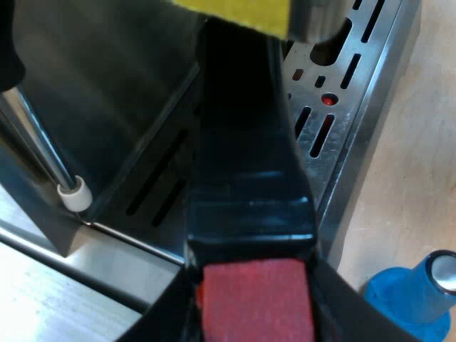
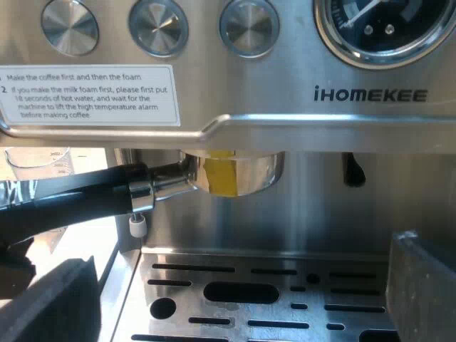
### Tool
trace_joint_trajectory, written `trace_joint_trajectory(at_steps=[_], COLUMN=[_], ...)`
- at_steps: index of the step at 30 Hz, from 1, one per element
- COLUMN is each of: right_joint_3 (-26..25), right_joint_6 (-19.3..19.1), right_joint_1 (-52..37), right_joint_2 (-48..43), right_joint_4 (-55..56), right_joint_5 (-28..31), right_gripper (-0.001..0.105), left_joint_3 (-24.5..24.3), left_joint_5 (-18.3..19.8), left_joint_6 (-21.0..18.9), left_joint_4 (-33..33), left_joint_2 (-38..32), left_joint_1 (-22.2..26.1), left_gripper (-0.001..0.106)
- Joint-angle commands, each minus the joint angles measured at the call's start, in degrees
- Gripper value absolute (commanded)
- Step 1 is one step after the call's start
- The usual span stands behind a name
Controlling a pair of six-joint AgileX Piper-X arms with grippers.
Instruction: Put the handle in the coffee machine
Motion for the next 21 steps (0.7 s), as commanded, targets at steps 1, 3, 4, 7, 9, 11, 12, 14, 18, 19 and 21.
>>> trace_joint_trajectory(at_steps=[1, 3, 4, 7, 9, 11, 12, 14, 18, 19, 21], right_joint_3=[-0.13, -0.13, -0.13, -0.13, -0.13, -0.13, -0.13, -0.13, -0.13, -0.13, -0.13], right_joint_6=[-0.79, -0.79, -0.79, -0.79, -0.79, -0.68, -0.68, -0.68, 0.13, 0.13, 0.13], right_joint_1=[-0.24, -0.24, -0.24, -0.24, -0.24, -0.24, -0.24, -0.24, -0.24, -0.24, -0.24], right_joint_2=[-0.08, -0.08, -0.08, -0.08, -0.08, -0.08, -0.08, -0.08, -0.08, -0.08, -0.08], right_joint_4=[0.11, 0.11, 0.11, 0.89, 1.43, 1.41, 1.41, 1.41, 1.41, 1.41, 1.41], right_joint_5=[0.71, 0.71, 0.71, 0.71, 0.71, 0.52, 0.37, 0.26, 0.28, 0.28, 0.28], right_gripper=[0.082, 0.082, 0.082, 0.082, 0.082, 0.082, 0.082, 0.082, 0.082, 0.082, 0.082], left_joint_3=[-2.09, -2.09, -2.09, -2.09, -2.09, -2.09, -2.09, -2.09, -2.09, -2.09, -2.09], left_joint_5=[12.29, 12.29, 12.29, 11.50, 11.43, 11.92, 12.15, 12.13, 12.13, 12.13, 12.13], left_joint_6=[-0.12, -0.12, -0.12, -0.12, -0.12, -0.12, -0.12, -0.12, -0.74, -0.75, -1.67], left_joint_4=[-2.61, -2.61, -2.61, -3.72, -4.82, -5.62, -6.14, -6.59, -9.15, -9.16, -9.57], left_joint_2=[-1.51, -1.51, -1.51, -1.51, -1.51, -1.51, -1.51, -1.51, -1.51, -1.51, -1.51], left_joint_1=[-0.61, -0.75, -0.87, -0.86, -0.86, -0.86, -0.86, -0.86, -0.86, -0.86, -0.86], left_gripper=[0.000, 0.000, 0.000, 0.000, 0.000, 0.000, 0.000, 0.000, 0.000, 0.000, 0.000])
